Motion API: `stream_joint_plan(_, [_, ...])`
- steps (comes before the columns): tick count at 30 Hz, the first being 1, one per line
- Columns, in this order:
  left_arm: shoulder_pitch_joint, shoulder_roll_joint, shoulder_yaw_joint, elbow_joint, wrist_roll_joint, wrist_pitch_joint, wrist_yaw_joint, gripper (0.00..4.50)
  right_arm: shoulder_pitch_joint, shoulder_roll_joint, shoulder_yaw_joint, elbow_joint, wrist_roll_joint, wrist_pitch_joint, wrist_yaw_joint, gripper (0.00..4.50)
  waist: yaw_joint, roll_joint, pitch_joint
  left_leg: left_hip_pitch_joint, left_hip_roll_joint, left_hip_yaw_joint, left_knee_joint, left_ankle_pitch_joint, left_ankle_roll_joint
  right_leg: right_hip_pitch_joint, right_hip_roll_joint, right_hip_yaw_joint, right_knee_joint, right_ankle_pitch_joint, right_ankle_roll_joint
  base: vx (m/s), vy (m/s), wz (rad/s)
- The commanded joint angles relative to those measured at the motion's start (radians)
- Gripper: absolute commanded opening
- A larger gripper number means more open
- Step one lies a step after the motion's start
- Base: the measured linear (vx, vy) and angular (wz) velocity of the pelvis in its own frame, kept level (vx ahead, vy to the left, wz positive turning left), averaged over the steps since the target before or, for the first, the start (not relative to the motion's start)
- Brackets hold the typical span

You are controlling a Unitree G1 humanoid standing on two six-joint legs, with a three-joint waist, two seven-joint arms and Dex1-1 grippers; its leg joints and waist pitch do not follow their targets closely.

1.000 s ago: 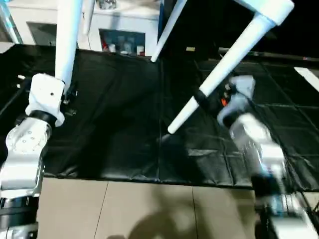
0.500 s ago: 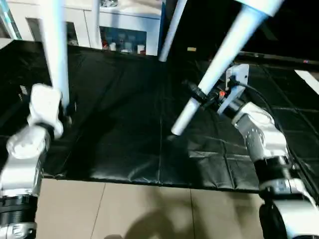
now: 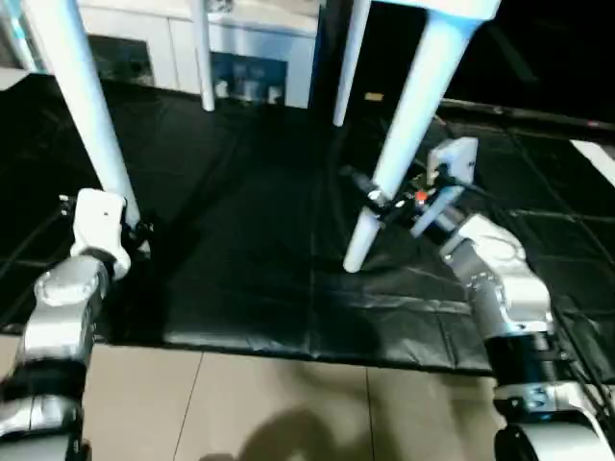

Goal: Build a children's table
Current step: Flip table

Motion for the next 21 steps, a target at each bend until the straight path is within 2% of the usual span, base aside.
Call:
stream_joint_plan(1, [0.001,0.009,-0.117,0.034,0.122,-0.025,0.0,1.47,0.007,0.02,0.057,-0.013,-0.015,0.023,0.008,4.5,-0.011,0.038,-0.056,0.012,0.024,-0.002,-0.085,-0.244,-0.047,0.037,-0.074,0.054,-0.078,-0.156,-0.144,0.0,0.0,0.0])
stream_joint_plan(5, [0.056,0.021,-0.091,-0.025,0.102,-0.035,0.004,1.47,0.039,0.014,0.061,0.012,-0.05,-0.014,-0.012,4.5,-0.016,0.043,-0.058,0.011,0.028,-0.002,-0.085,-0.222,-0.052,0.039,-0.075,0.053,-0.069,-0.09,-0.169,0.0,0.0,0.0])
stream_joint_plan(6, [0.078,0.023,-0.075,-0.054,0.09,-0.034,0.008,1.47,0.053,0.011,0.062,0.013,-0.058,-0.025,-0.015,4.5,-0.017,0.041,-0.057,0.008,0.027,-0.001,-0.084,-0.217,-0.05,0.042,-0.075,0.053,-0.068,-0.075,-0.174,0.0,0.0,0.0])
stream_joint_plan(8, [0.143,0.03,-0.046,-0.145,0.066,-0.011,0.005,2.03,0.091,0.008,0.058,0.0,-0.062,-0.041,-0.017,4.5,-0.019,0.044,-0.057,0.01,0.029,-0.001,-0.086,-0.23,-0.049,0.041,-0.075,0.053,-0.068,-0.07,-0.182,0.0,0.0,0.0])
stream_joint_plan(10, [0.184,0.033,-0.033,-0.199,0.054,0.003,0.0,2.03,0.118,0.006,0.056,-0.017,-0.061,-0.046,-0.018,4.5,-0.026,0.036,-0.055,0.007,0.029,-0.002,-0.088,-0.241,-0.037,0.044,-0.072,0.052,-0.069,-0.076,-0.178,0.0,0.0,0.0])
stream_joint_plan(11, [0.21,0.037,-0.026,-0.23,0.045,0.007,-0.004,2.26,0.138,0.007,0.054,-0.031,-0.062,-0.05,-0.021,4.5,-0.026,0.037,-0.057,0.007,0.03,-0.001,-0.087,-0.239,-0.034,0.045,-0.074,0.053,-0.068,-0.078,-0.179,0.0,0.0,0.0])
stream_joint_plan(12, [0.242,0.044,-0.015,-0.263,0.042,0.006,-0.004,2.4,0.166,0.01,0.049,-0.048,-0.074,-0.072,-0.04,4.5,-0.026,0.031,-0.054,0.007,0.03,0.001,-0.088,-0.243,-0.031,0.042,-0.075,0.054,-0.073,-0.099,-0.178,0.0,0.0,0.0])
stream_joint_plan(13, [0.247,0.045,-0.014,-0.268,0.041,0.006,-0.003,2.51,0.17,0.01,0.048,-0.05,-0.076,-0.076,-0.043,4.5,-0.025,0.035,-0.052,0.007,0.029,0.001,-0.089,-0.254,-0.028,0.04,-0.074,0.055,-0.076,-0.126,-0.173,0.0,0.0,0.0])
stream_joint_plan(14, [0.265,0.049,-0.008,-0.286,0.039,0.004,-0.002,2.54,0.185,0.013,0.045,-0.059,-0.083,-0.089,-0.054,4.5,-0.026,0.033,-0.052,0.008,0.03,0.001,-0.09,-0.256,-0.028,0.039,-0.074,0.055,-0.077,-0.134,-0.169,0.0,0.0,0.0])
stream_joint_plan(15, [0.292,0.054,0.008,-0.314,0.029,-0.012,-0.002,2.54,0.214,0.025,0.033,-0.079,-0.084,-0.107,-0.078,4.5,-0.027,0.026,-0.05,0.005,0.029,0.001,-0.091,-0.26,-0.026,0.039,-0.074,0.056,-0.079,-0.158,-0.157,0.0,0.0,0.0])
stream_joint_plan(16, [0.295,0.054,0.011,-0.318,0.027,-0.014,-0.002,2.62,0.218,0.026,0.032,-0.082,-0.084,-0.109,-0.081,4.5,-0.028,0.028,-0.048,0.006,0.027,0.002,-0.092,-0.266,-0.022,0.037,-0.073,0.057,-0.082,-0.184,-0.148,0.0,0.0,0.0])
stream_joint_plan(17, [0.342,0.057,0.049,-0.367,-0.005,-0.046,-0.008,2.88,0.285,0.05,0.018,-0.131,-0.079,-0.147,-0.113,4.5,-0.026,0.02,-0.05,0.007,0.028,0.002,-0.09,-0.259,-0.018,0.036,-0.076,0.058,-0.084,-0.188,-0.145,0.0,0.0,0.0])
stream_joint_plan(18, [0.352,0.056,0.057,-0.38,-0.012,-0.048,-0.008,2.93,0.299,0.054,0.016,-0.141,-0.077,-0.154,-0.118,4.5,-0.024,0.024,-0.052,0.002,0.029,0.003,-0.09,-0.227,-0.012,0.038,-0.076,0.061,-0.08,-0.15,-0.144,0.0,0.0,0.0])
stream_joint_plan(19, [0.384,0.053,0.084,-0.423,-0.038,-0.066,-0.014,2.94,0.352,0.069,0.013,-0.181,-0.068,-0.174,-0.129,4.5,-0.022,0.026,-0.052,0.0,0.031,0.002,-0.09,-0.209,-0.007,0.039,-0.075,0.06,-0.078,-0.109,-0.147,0.0,0.0,0.0])
stream_joint_plan(20, [0.397,0.05,0.094,-0.441,-0.049,-0.075,-0.018,3.0,0.375,0.075,0.012,-0.199,-0.062,-0.18,-0.131,4.5,-0.022,0.026,-0.051,0.001,0.03,0.004,-0.09,-0.211,-0.005,0.036,-0.072,0.059,-0.077,-0.1,-0.148,0.0,0.0,0.0])
stream_joint_plan(21, [0.415,0.04,0.108,-0.467,-0.074,-0.084,-0.026,3.13,0.406,0.079,0.02,-0.223,-0.065,-0.192,-0.129,4.5,-0.022,0.037,-0.049,0.004,0.029,0.003,-0.094,-0.234,-0.005,0.033,-0.068,0.058,-0.078,-0.111,-0.154,0.0,0.0,0.0])
